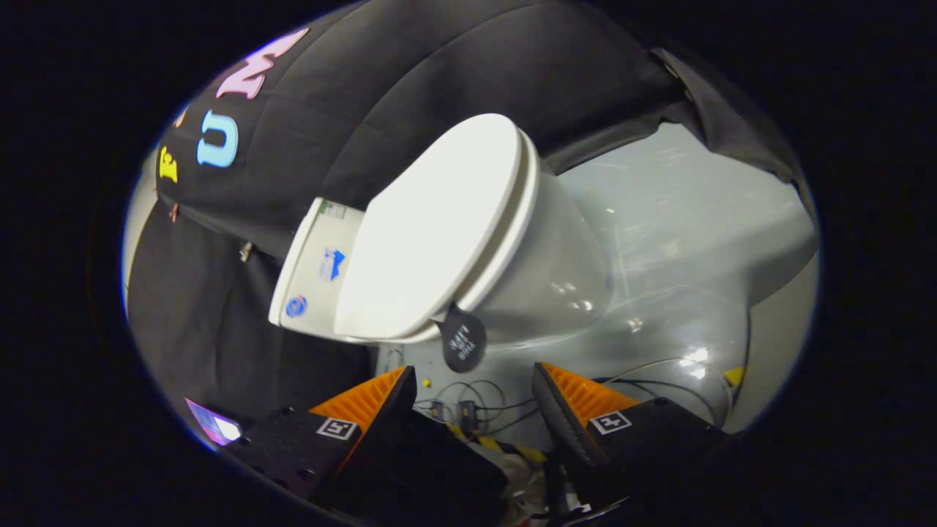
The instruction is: Open the toilet lid.
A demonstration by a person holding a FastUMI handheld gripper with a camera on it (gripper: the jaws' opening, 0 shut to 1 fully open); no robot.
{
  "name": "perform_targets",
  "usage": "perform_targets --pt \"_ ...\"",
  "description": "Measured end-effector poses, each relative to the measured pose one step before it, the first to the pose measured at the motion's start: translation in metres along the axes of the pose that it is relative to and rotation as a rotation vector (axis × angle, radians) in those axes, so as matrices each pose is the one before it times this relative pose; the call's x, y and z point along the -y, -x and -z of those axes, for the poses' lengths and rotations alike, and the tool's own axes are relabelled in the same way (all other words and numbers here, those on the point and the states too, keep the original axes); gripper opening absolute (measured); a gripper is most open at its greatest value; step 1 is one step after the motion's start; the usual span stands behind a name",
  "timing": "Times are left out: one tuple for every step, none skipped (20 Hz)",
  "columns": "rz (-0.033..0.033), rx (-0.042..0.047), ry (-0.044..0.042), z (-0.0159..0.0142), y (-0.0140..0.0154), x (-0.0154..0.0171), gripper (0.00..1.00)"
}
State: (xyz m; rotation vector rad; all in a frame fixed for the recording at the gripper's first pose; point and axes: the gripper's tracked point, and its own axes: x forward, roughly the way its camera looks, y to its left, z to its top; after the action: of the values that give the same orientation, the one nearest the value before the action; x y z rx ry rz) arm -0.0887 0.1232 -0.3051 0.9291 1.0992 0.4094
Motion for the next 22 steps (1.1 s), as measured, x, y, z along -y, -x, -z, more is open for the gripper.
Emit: perform_targets --pt "-0.03138 0.01543 -0.01571 -0.00679 -0.00503 -0.00852 0.97" --pt "-0.02255 0.00894 -0.00749 -0.00287 -0.00504 -0.007 0.97" --pt "0.00575 -0.00133 0.00521 -0.00218 -0.00501 0.00039 0.93" --pt "0.03004 -0.00116 0.01588 0.00191 -0.00624 0.01052 0.88" --pt "0.04842 0.00348 0.00982 -0.00084 -0.00704 0.01344 0.73" --pt "0.00812 0.02179 -0.02029 -0.00473 0.0019 0.00546 0.58" --pt "-0.02617 -0.01545 -0.03951 -0.00034 -0.00177 -0.00357 0.43" --pt "-0.02586 -0.01263 -0.02839 0.00084 0.00354 -0.00245 0.27" --pt "-0.0161 -0.01652 -0.00224 0.00246 -0.00069 -0.00218 0.24" --pt "-0.00506 -0.0064 0.01384 0.00108 -0.00238 0.00147 0.24" --pt "0.01686 0.00741 0.0033 -0.00521 -0.03073 0.00816 0.24" --pt "-0.00411 -0.00886 -0.02228 -0.00173 0.02316 -0.0027 0.15" --pt "-0.01302 -0.00679 -0.00281 -0.00008 0.00005 -0.00316 0.06" --pt "-0.00124 -0.00735 0.01209 0.0051 0.0027 -0.00444 0.06" --pt "0.00899 -0.00682 -0.00091 0.00184 0.0003 -0.00041 0.06" --pt "0.00771 -0.00071 0.00827 -0.0019 0.0004 0.00204 0.06" --pt "0.00592 -0.00456 0.01639 0.00098 0.00252 0.00147 0.06" --pt "0.01056 0.00285 0.02174 -0.0011 0.00076 -0.00051 0.06" --pt "0.01111 0.00349 0.03102 -0.00191 0.0008 -0.00016 0.06" --pt "0.00801 0.00028 0.03091 -0.00089 0.00375 -0.00244 0.06" --pt "0.00617 0.00175 0.02414 -0.0026 0.00312 -0.00331 0.06" --pt "0.00568 0.00127 0.02216 -0.00328 0.00454 -0.00958 0.06"
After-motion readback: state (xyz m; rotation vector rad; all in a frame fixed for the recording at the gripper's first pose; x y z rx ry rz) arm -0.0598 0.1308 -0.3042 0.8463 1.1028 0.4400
